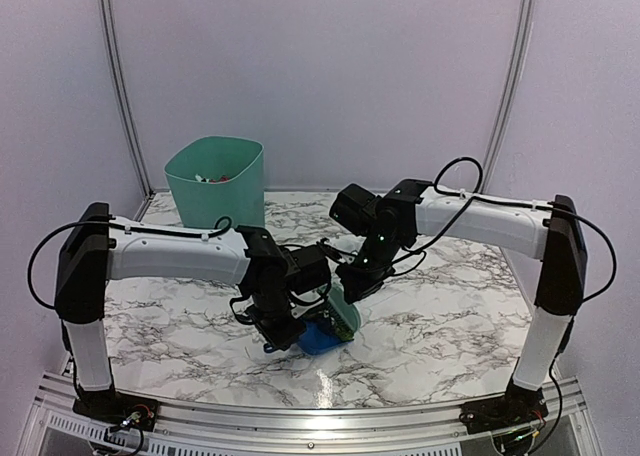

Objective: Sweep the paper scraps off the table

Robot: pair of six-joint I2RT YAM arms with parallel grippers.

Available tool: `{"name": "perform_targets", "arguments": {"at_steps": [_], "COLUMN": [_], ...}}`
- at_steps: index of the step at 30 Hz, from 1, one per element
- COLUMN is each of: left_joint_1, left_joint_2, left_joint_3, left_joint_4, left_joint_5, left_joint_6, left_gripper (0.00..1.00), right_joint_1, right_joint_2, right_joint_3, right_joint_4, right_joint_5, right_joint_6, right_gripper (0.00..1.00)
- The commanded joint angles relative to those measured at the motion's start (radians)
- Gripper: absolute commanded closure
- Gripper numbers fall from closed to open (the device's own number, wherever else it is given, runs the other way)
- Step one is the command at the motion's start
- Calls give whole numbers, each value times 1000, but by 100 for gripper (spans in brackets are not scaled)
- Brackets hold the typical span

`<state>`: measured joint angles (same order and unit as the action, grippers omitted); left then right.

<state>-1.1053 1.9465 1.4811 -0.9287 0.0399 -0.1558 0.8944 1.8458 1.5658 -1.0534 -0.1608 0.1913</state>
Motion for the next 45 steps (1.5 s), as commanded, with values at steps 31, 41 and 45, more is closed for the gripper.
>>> {"name": "perform_targets", "arguments": {"at_steps": [31,41,45], "left_joint_1": [-20,-41,-40], "left_joint_2": [-219,-281,-318], "left_joint_3": [-149,-182,-200], "left_joint_4": [249,321,361], "left_joint_5": [-168,-199,-207], "left_joint_6": [-30,-45,-58], "left_gripper": [100,100,100], "right_joint_1": [-19,-33,-35], "right_joint_2": [-267,-333,-355], "right_joint_3": [-36,23,67], "right_joint_4": [13,-25,-49], "right_joint_5": [-17,30,33], "right_joint_6": [111,165,171], "right_gripper": [100,100,100]}}
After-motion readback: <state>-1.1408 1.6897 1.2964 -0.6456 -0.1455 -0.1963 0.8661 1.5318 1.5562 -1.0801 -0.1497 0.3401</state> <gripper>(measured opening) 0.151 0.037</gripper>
